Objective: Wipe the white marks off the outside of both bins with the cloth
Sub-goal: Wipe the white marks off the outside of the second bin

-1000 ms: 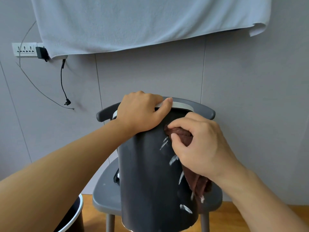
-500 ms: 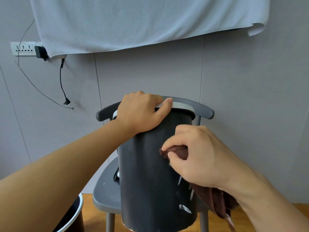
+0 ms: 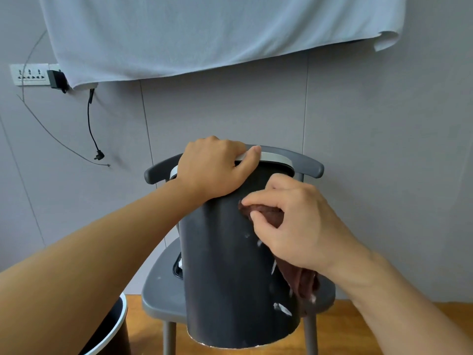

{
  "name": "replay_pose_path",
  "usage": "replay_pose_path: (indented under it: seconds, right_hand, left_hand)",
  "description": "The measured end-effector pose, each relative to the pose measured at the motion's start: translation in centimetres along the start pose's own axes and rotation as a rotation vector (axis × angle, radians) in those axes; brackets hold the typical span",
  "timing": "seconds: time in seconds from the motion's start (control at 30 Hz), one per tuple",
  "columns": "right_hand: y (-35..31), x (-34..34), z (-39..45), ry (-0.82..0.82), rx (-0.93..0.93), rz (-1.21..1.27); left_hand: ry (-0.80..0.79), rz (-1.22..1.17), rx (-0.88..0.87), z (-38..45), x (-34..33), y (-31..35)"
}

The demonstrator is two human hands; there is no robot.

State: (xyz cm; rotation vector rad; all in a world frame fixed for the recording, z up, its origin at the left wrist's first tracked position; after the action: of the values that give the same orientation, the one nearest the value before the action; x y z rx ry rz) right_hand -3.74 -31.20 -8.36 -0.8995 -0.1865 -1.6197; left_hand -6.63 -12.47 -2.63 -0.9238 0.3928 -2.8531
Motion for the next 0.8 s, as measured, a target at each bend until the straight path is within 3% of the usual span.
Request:
replay_pose_path:
  seconds: [0.1,0.17,0.3,0.47,0.53,0.8]
  right_hand:
    - [0.3,-0.1,-0.8,-0.211,0.035,-0.103]
    - [0.6,0.3,-1.2,-0.215,-0.005,-0.035]
    - [1.5,1.4,-0.6,0.078,-0.095,0.294]
    - [2.5,0.3,-0.1,0.459,-0.175,0.133]
    - [2.7,-0.7,-0.1,0.519,-0.222,0.061]
    - [2.7,-3.4,-1.7,0.144,-0.187,0.156]
  left_hand:
    - [0.002,-0.006,0.012,0.0,0.1,0.0]
    - [0.012,-0.008,0.006,-0.2,0.1,0.1]
    - [0.005,-0.003,-0.003,-0.3,0.3,0.0]
    - [0.003,0.007,0.008,-0.3,0.3,-0.1]
    - [0.009,0.007,0.011,-0.3,0.3,-0.1]
    - [0.024,0.009,0.023,-0.7,0.0,-0.9]
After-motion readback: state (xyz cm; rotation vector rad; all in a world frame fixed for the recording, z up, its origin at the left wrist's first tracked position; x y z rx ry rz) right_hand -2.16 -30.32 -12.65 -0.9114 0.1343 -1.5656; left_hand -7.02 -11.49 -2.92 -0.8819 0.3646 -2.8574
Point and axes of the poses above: each hand's wrist, its own z-axis towards the middle knuckle, its own x-axis out of the back of the hand, y = z × x, the point moved 1 cm from there along z, towards the middle knuckle, and after that the axes turned 10 degrees about -x, right-handed, at the moved point
